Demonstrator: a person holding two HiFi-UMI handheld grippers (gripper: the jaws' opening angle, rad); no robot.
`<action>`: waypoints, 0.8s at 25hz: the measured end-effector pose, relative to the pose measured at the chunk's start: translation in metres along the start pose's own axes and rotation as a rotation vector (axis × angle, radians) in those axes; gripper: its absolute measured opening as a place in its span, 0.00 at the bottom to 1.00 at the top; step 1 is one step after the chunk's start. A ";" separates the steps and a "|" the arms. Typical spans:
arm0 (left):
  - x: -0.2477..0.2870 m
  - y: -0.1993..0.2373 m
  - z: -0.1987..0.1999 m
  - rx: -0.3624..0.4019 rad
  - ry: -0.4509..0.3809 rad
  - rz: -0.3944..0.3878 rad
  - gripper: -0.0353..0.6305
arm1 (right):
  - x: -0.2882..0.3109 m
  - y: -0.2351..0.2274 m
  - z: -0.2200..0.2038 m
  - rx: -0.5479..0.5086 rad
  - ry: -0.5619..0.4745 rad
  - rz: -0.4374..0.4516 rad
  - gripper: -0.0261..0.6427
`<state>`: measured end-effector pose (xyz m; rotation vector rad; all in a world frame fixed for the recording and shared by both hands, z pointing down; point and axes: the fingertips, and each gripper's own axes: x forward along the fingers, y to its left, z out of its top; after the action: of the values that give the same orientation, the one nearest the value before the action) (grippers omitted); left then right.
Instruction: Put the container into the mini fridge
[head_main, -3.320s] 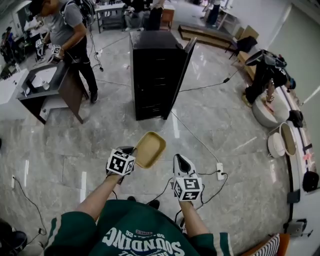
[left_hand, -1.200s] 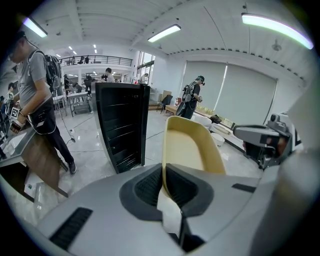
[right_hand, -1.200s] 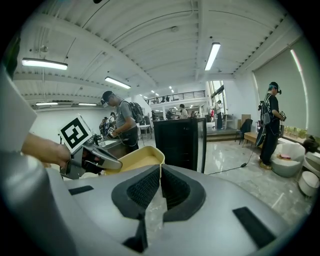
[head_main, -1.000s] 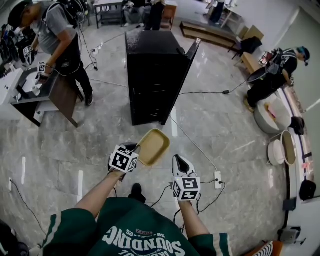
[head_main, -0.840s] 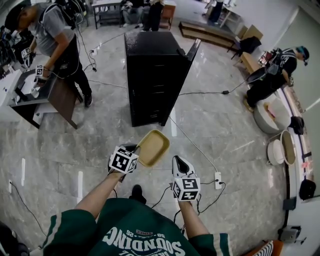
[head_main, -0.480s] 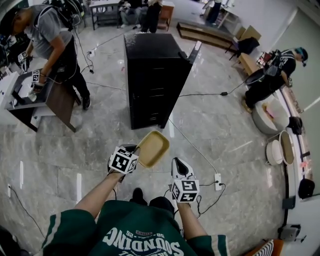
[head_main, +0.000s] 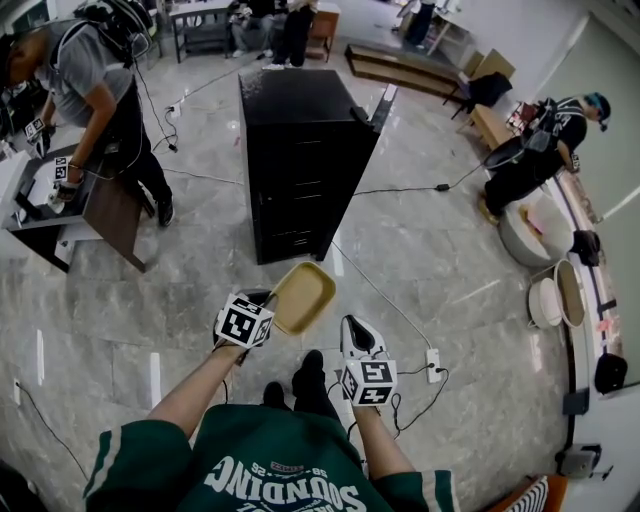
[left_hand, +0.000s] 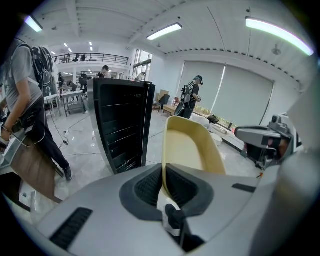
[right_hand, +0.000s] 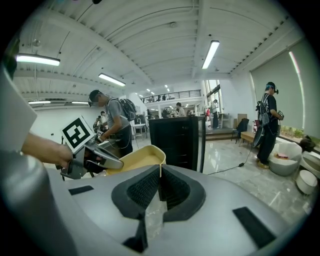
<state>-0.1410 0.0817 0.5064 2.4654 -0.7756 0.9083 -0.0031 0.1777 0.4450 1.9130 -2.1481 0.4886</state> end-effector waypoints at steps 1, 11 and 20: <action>0.003 0.001 0.002 -0.002 0.001 0.000 0.09 | 0.003 -0.002 0.001 0.000 0.000 0.003 0.09; 0.035 0.020 0.028 -0.019 0.024 0.004 0.09 | 0.044 -0.021 0.014 -0.009 0.022 0.035 0.09; 0.064 0.032 0.050 -0.044 0.040 0.013 0.09 | 0.077 -0.046 0.021 0.009 0.042 0.056 0.09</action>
<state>-0.0971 0.0080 0.5201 2.3994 -0.7898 0.9325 0.0334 0.0948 0.4596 1.8349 -2.1815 0.5442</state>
